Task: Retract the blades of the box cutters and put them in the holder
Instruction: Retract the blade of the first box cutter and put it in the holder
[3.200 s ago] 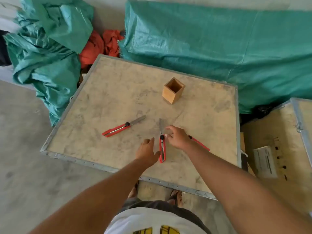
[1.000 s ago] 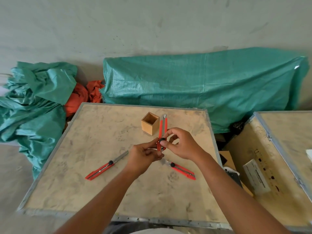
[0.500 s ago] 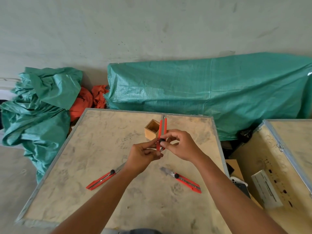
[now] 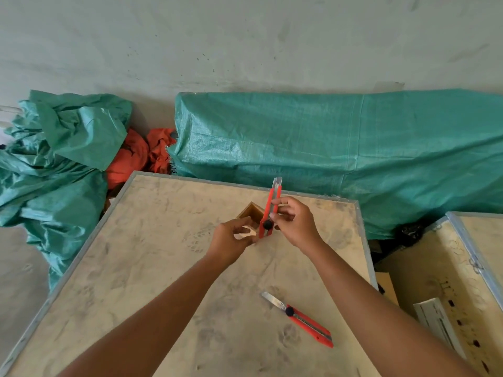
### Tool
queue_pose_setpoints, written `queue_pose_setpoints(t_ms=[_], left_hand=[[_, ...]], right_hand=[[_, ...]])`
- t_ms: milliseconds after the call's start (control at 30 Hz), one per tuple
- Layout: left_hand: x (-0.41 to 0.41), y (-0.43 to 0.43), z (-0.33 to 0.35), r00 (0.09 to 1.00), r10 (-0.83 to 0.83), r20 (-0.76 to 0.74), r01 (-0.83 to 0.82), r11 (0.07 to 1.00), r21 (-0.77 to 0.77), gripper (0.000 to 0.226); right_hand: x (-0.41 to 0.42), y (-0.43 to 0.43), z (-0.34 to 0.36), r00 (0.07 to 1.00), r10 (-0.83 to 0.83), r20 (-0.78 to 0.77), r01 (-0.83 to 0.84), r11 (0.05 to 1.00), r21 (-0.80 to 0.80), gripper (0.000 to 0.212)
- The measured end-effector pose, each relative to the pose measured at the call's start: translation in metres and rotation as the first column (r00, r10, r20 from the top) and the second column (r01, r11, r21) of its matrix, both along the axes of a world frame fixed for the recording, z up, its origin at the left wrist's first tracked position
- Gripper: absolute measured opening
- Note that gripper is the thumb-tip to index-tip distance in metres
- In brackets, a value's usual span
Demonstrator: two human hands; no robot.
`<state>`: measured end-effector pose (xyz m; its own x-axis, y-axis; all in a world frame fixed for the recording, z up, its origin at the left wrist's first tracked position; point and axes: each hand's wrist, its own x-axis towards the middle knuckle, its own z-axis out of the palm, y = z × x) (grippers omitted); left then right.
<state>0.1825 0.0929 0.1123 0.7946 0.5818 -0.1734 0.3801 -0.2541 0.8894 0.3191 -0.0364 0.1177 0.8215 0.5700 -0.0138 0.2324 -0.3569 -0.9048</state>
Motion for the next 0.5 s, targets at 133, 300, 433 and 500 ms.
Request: queue_pose_setpoints(t_ms=[133, 300, 433, 500], left_hand=[[0.033, 0.025, -0.024, 0.972, 0.022, -0.234, 0.021, 0.983, 0.183, 0.085], [0.056, 0.033, -0.048, 0.917, -0.028, -0.397, 0.120, 0.971, 0.208, 0.089], [0.057, 0.036, -0.064, 0.941, -0.011, -0.337, 0.090, 0.972, 0.218, 0.063], [0.057, 0.039, -0.069, 0.941, 0.001, -0.338, 0.079, 0.972, 0.223, 0.067]], right_hand=[[0.022, 0.024, -0.020, 0.990, -0.086, 0.111, 0.091, 0.995, -0.045, 0.030], [0.029, 0.050, -0.048, 0.979, -0.138, 0.150, 0.152, 0.985, -0.083, 0.029], [0.028, 0.058, -0.068, 0.971, -0.115, 0.208, 0.146, 0.979, -0.142, 0.025], [0.026, 0.059, -0.074, 0.971, -0.110, 0.213, 0.151, 0.970, -0.188, 0.025]])
